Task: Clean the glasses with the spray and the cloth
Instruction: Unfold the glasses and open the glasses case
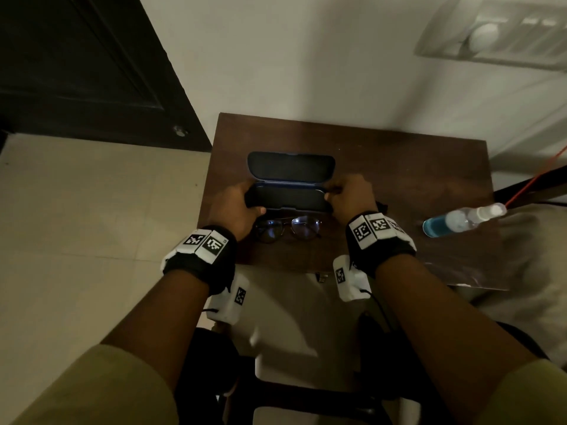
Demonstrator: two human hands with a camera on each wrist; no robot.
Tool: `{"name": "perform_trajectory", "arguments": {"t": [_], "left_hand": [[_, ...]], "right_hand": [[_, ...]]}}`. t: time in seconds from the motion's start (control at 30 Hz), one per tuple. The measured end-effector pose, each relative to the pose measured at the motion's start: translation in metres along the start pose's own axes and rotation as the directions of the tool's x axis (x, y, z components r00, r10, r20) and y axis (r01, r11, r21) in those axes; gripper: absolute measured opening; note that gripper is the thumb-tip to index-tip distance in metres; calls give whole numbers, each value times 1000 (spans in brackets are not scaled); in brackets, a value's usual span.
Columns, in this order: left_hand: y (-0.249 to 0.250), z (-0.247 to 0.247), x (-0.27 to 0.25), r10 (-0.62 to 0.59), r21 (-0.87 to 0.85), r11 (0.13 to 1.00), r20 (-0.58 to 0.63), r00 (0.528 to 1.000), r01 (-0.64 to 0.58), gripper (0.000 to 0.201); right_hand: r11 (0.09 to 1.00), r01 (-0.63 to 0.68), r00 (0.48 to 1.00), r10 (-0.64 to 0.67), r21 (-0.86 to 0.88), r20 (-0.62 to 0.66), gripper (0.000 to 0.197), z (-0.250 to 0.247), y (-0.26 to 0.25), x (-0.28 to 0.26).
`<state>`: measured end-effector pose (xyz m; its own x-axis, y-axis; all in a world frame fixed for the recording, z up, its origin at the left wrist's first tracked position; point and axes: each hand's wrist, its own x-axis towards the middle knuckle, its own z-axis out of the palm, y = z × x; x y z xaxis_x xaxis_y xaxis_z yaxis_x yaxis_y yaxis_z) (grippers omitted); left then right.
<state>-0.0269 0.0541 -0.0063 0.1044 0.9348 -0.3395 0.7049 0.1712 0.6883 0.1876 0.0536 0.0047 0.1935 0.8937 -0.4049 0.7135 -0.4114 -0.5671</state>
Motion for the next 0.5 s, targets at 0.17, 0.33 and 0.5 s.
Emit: {"name": "perform_trajectory", "arguments": {"t": [0.17,0.33,0.5], "left_hand": [[-6,4,3,-26,55,998,2,1000,26,46],[-5,4,2,-40,44,998,-13,999,41,44],[-4,4,-3,-47,-12,999,-29,998,47,47]], "right_hand": [[1000,-20,1000,20,-24,1,28,8,3,7],[995,54,998,-55,-78,-2,24,10,4,-2],[911,310,927,-353,-273,-126,19,18,-9,-32]]}}
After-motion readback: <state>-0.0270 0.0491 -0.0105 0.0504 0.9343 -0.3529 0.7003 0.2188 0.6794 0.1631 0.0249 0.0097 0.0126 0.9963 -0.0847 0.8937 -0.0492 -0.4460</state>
